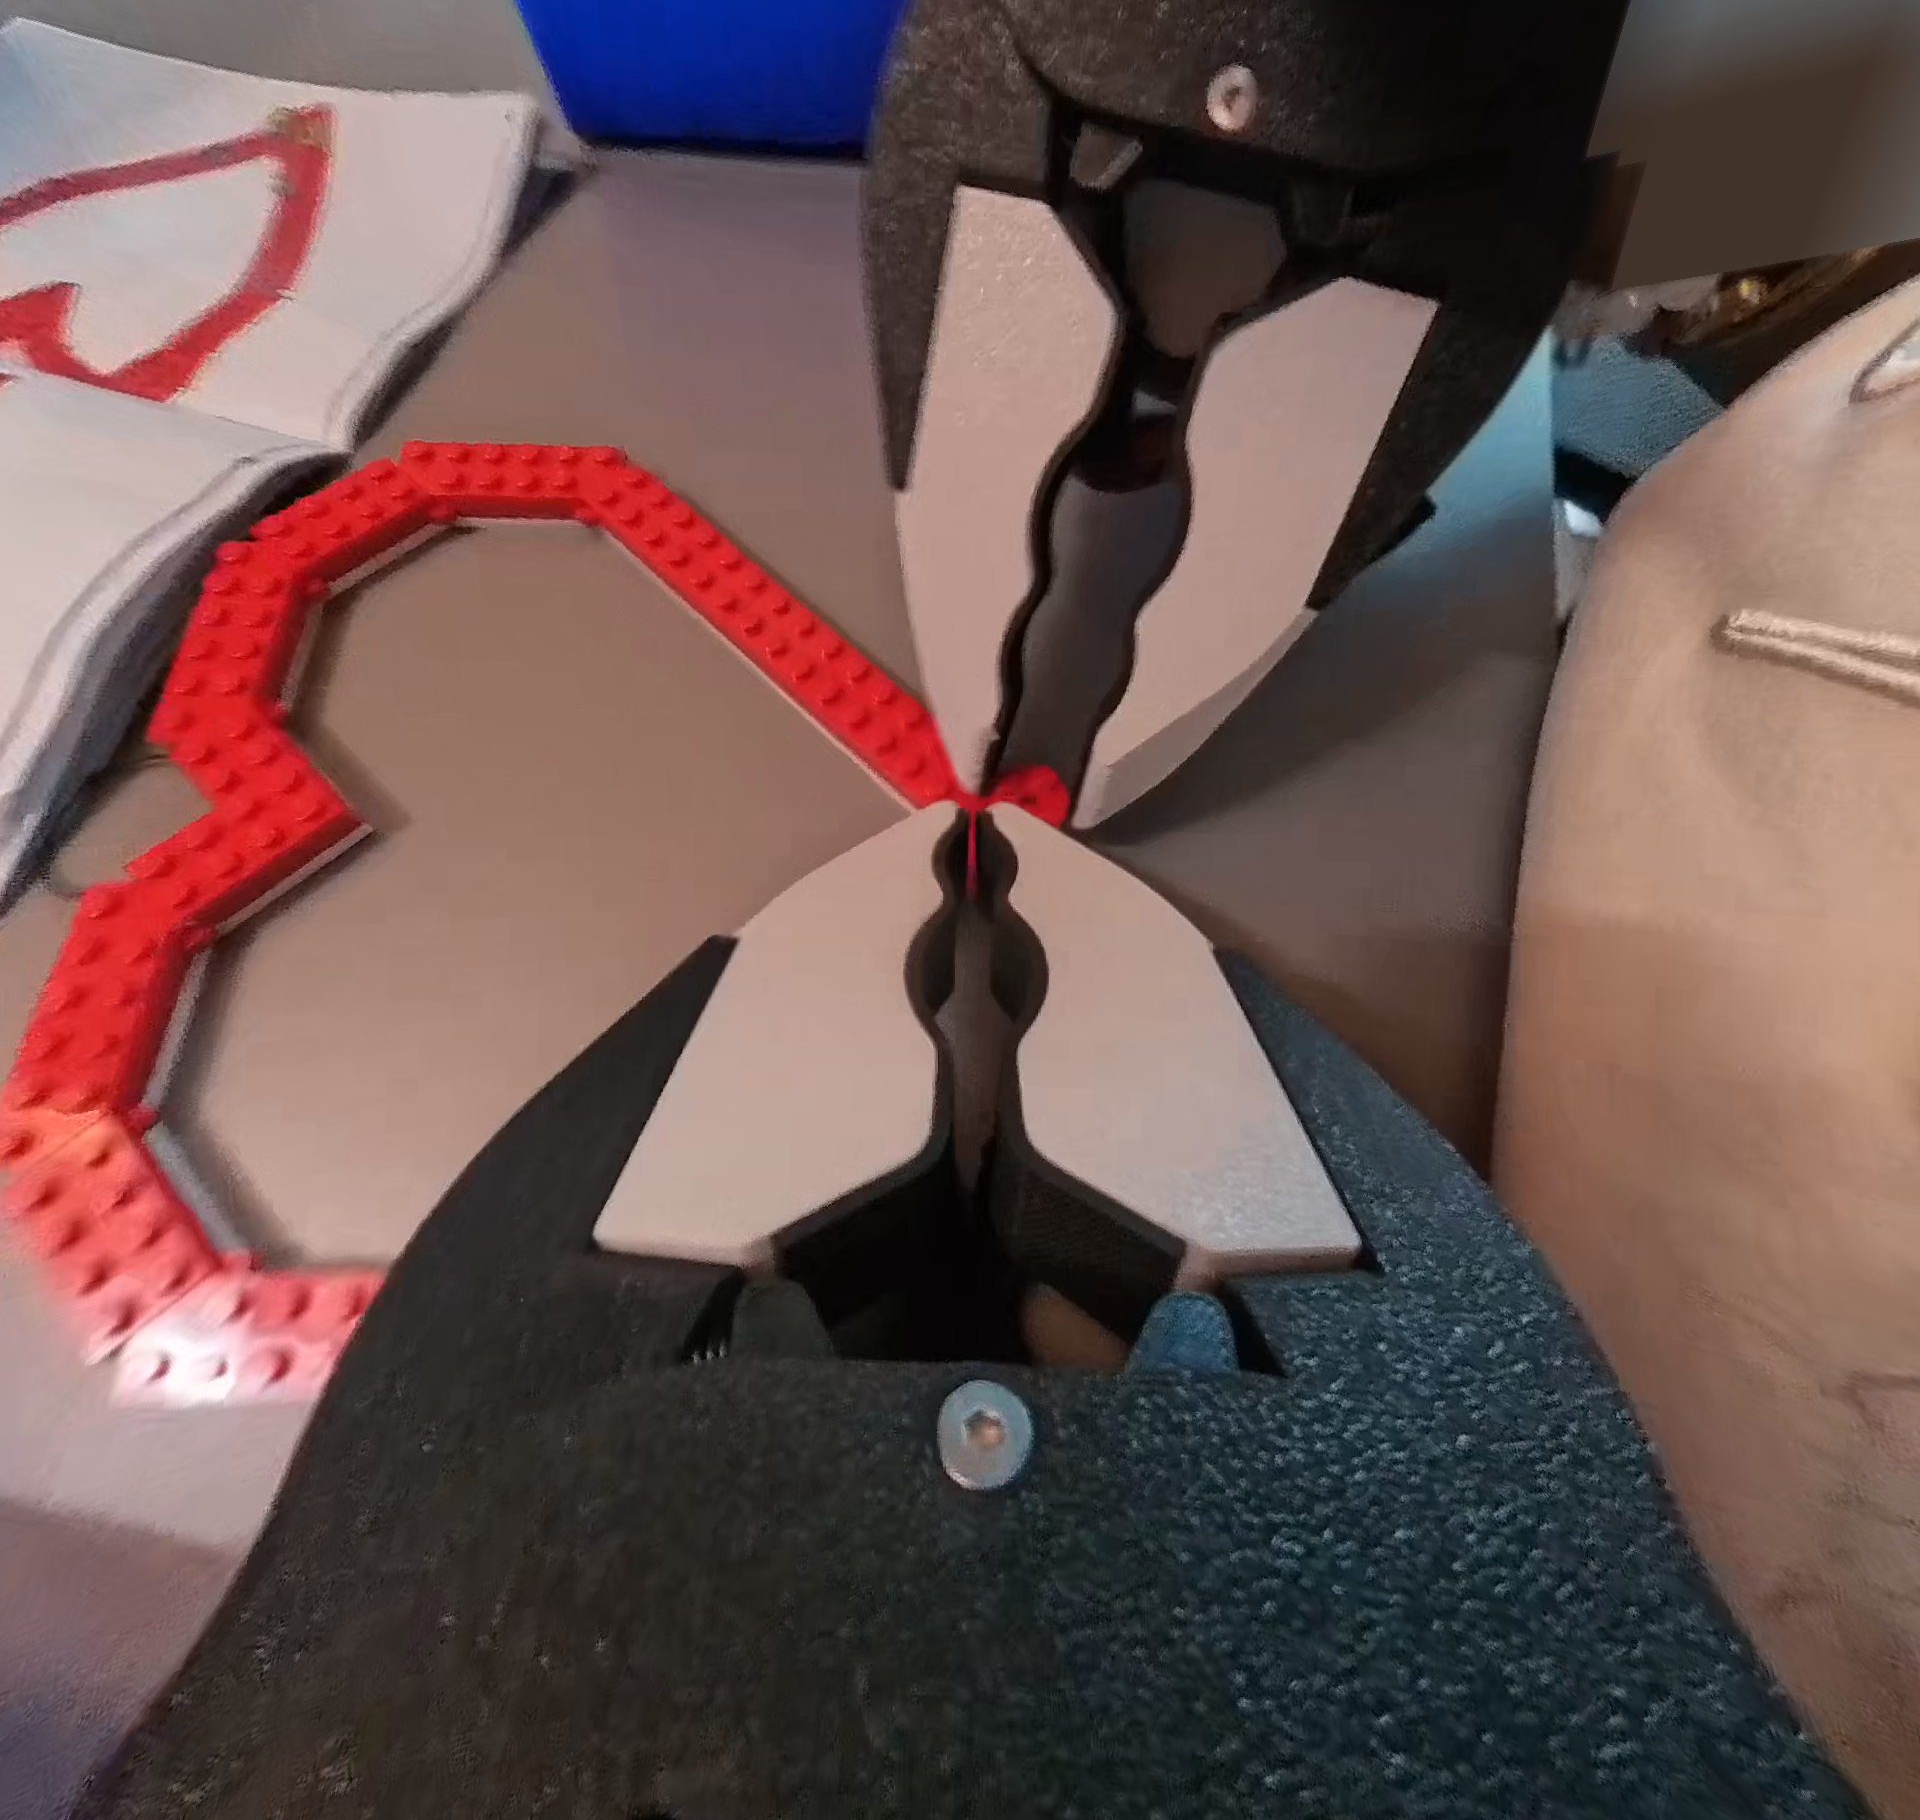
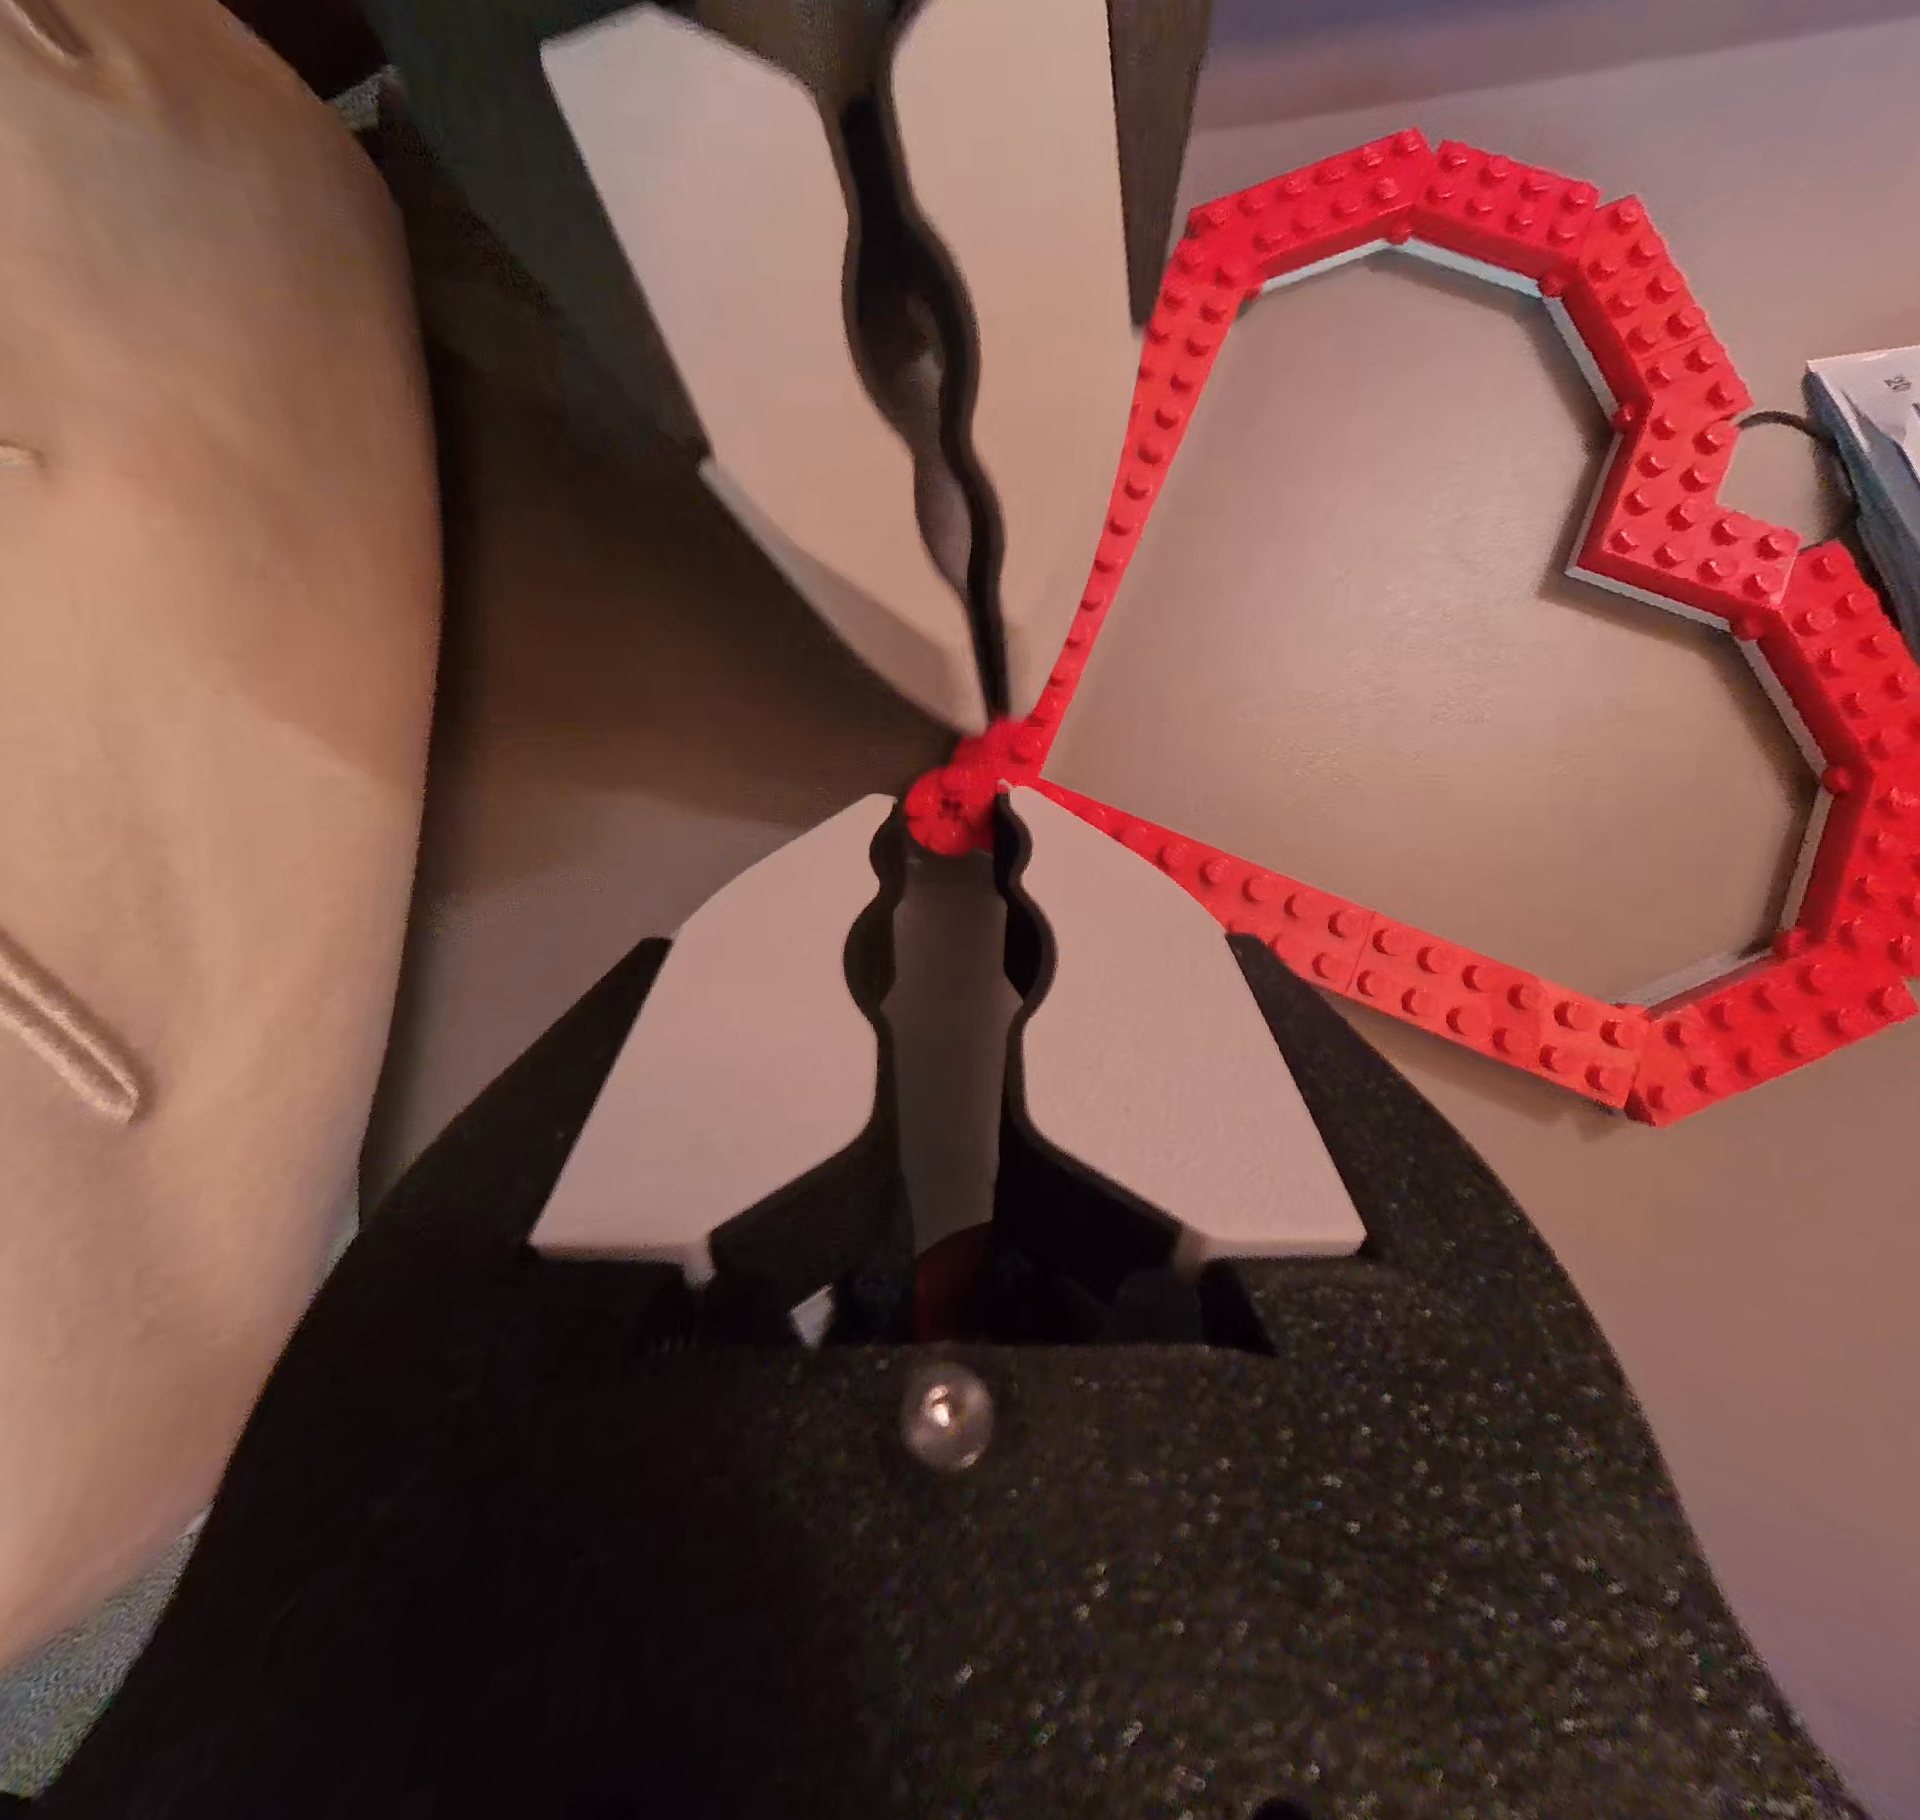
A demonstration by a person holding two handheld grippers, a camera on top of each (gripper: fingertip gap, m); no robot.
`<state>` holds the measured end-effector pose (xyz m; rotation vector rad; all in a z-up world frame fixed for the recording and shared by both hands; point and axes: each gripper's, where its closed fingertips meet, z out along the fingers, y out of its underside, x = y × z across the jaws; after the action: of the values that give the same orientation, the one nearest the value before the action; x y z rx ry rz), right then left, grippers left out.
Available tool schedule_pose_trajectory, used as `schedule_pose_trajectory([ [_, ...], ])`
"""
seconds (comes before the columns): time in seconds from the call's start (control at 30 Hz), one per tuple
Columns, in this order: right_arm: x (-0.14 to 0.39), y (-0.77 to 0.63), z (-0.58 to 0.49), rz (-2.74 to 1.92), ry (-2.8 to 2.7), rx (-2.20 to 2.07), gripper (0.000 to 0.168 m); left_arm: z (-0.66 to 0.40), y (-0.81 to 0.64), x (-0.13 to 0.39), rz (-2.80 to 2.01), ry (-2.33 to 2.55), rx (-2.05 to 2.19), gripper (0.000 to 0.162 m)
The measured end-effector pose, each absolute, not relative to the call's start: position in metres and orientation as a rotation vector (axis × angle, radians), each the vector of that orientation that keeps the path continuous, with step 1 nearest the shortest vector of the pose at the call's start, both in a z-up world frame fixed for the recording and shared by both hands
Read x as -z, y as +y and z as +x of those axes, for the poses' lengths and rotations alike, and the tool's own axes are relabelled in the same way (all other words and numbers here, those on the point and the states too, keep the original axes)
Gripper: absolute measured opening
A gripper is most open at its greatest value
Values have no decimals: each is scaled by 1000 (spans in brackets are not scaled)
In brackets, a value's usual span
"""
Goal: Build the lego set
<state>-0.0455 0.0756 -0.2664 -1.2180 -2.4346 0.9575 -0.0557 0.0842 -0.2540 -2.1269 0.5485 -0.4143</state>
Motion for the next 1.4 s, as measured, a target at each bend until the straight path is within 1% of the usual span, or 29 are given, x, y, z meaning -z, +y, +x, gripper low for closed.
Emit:
schedule_pose_trajectory([
  [0.17,257,87,-47,-1272,-2367,-1031,16,-86,80,231,-2042,370,389,0],
  [0.37,265,79,-52,-1228,-2440,-992,16,-82,76,244,-2097,428,339,1],
  [0.8,267,79,-52,-1217,-2480,-936,16,-55,84,247,-2070,548,403,0],
  [0.93,267,79,-52,-1222,-2474,-933,16,-53,87,260,-2142,582,377,0],
  [1.1,267,79,-52,-1214,-2471,-932,16,-52,87,261,-2163,565,428,0],
  [1.4,262,82,-52,-1231,-2423,-981,18,-50,89,261,-2170,600,349,0],
])
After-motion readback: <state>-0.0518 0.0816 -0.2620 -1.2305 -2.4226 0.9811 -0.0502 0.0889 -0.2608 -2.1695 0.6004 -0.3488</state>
